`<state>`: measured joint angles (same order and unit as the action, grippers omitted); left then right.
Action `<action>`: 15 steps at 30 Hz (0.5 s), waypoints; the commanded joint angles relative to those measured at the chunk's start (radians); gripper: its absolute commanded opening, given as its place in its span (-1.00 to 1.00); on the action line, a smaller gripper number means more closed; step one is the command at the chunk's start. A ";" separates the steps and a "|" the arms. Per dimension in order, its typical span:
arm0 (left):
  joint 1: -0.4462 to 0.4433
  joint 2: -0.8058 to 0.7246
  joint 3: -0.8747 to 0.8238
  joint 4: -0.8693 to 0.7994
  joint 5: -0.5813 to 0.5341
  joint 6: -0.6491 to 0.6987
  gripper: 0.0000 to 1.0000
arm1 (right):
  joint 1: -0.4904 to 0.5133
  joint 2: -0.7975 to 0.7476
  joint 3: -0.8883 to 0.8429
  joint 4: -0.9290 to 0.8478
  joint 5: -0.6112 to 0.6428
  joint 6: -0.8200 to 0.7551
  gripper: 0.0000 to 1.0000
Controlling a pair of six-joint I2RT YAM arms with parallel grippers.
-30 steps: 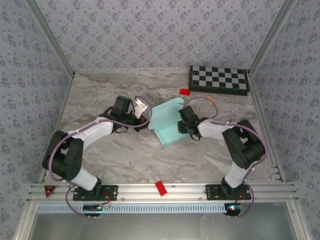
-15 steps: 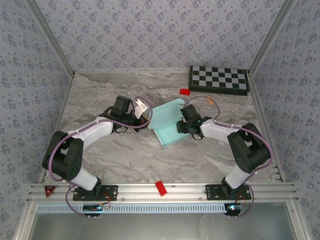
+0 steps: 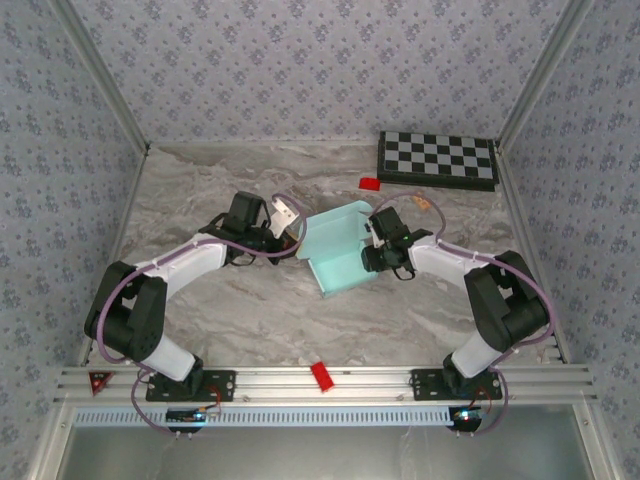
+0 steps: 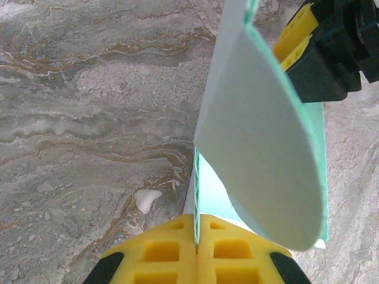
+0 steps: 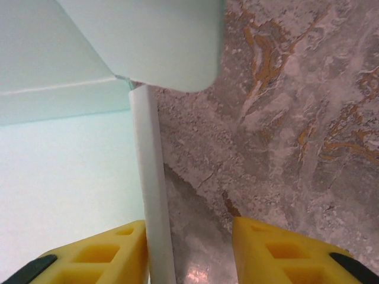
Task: Fold the paper box
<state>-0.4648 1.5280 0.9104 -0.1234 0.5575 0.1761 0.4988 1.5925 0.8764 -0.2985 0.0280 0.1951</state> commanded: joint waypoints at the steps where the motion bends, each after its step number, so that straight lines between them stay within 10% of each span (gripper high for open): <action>1: -0.004 -0.004 0.038 -0.027 0.018 0.025 -1.00 | -0.005 -0.009 0.036 -0.077 -0.028 -0.050 -0.23; 15: -0.004 0.000 0.040 -0.030 0.012 0.023 -1.00 | -0.003 0.019 0.054 -0.146 -0.042 -0.092 -0.37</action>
<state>-0.4667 1.5280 0.9176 -0.1390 0.5575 0.1757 0.4988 1.5932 0.9150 -0.3901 -0.0101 0.1265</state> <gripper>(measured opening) 0.045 0.318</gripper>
